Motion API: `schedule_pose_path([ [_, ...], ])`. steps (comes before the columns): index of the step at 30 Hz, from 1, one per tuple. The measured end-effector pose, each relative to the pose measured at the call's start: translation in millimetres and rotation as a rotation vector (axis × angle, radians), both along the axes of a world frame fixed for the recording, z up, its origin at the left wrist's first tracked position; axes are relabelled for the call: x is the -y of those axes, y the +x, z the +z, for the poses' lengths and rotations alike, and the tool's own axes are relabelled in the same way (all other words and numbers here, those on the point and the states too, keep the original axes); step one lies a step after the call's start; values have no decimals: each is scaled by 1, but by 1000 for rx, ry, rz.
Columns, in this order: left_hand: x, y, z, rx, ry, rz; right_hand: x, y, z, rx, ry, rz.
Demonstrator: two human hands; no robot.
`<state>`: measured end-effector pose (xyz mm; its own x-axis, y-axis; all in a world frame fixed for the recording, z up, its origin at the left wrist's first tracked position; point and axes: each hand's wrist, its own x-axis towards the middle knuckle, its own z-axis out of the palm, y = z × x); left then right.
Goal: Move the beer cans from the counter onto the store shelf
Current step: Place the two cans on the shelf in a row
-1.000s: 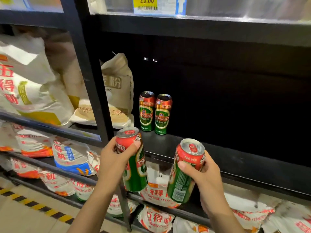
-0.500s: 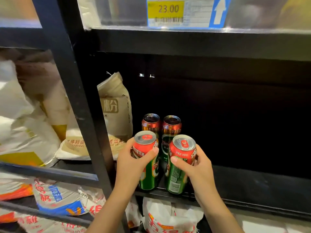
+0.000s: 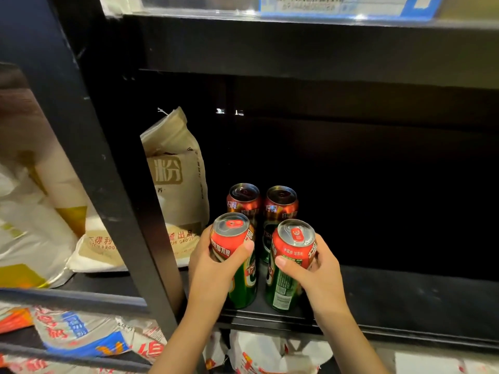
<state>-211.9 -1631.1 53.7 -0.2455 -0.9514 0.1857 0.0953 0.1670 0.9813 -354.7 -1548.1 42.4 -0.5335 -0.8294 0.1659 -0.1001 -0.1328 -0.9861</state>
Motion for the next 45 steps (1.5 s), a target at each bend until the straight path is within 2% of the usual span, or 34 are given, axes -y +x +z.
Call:
schedule_pose_path([
  [9,1,0,-10,16,-50,-160,2,4,-11,-82,-60,1],
  [25,-2,5,-21,-56,-133,-182,-1,6,-24,-110,-23,-9],
  [32,-11,11,-71,158,-49,-103,-5,-4,-60,-218,145,24],
  [45,-4,8,-80,217,-5,-19,-3,-4,-65,-228,169,-26],
])
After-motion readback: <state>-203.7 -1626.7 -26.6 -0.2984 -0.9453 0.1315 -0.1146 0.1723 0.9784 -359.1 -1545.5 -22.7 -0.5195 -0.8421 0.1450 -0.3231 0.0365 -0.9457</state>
